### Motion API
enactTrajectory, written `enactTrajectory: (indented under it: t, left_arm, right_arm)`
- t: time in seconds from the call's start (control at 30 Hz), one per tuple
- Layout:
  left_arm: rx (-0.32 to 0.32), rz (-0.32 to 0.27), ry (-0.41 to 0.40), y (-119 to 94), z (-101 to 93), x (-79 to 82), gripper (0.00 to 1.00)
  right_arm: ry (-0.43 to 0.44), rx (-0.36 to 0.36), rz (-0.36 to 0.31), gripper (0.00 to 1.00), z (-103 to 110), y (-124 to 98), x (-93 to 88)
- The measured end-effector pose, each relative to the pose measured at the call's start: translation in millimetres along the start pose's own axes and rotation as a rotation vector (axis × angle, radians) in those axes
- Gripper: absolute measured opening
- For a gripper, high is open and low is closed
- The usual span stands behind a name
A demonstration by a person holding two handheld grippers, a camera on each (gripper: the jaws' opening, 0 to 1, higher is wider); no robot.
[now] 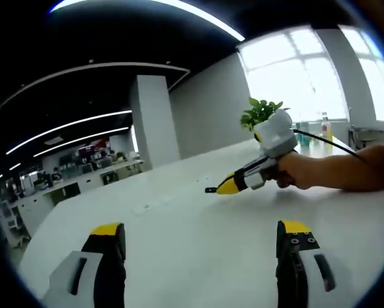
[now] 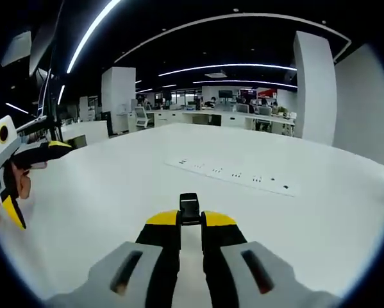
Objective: Snap the two parts of the plastic buckle together until the buckle closes and remains connected.
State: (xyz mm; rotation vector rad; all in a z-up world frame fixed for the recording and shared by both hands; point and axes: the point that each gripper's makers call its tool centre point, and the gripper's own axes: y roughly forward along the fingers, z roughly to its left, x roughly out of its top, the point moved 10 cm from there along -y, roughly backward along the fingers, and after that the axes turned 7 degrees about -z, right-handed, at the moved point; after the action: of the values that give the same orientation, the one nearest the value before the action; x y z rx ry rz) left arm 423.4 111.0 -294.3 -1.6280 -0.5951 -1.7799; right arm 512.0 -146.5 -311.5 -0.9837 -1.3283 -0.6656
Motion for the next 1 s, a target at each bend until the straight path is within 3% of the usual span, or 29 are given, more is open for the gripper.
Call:
enactTrajectory:
  t: [0.43,1.0]
  left_arm:
    - [0.013,0.007,0.004,2,1.5,-1.3,0.99]
    - [-0.004,0.021,0.011,1,-4.6,-7.0,0.99]
  right_arm:
    - [-0.011,-0.001,0.006,0.09,-5,25,4.1]
    - [-0.01,0.006,0.045,0.09,-6,41,2.1]
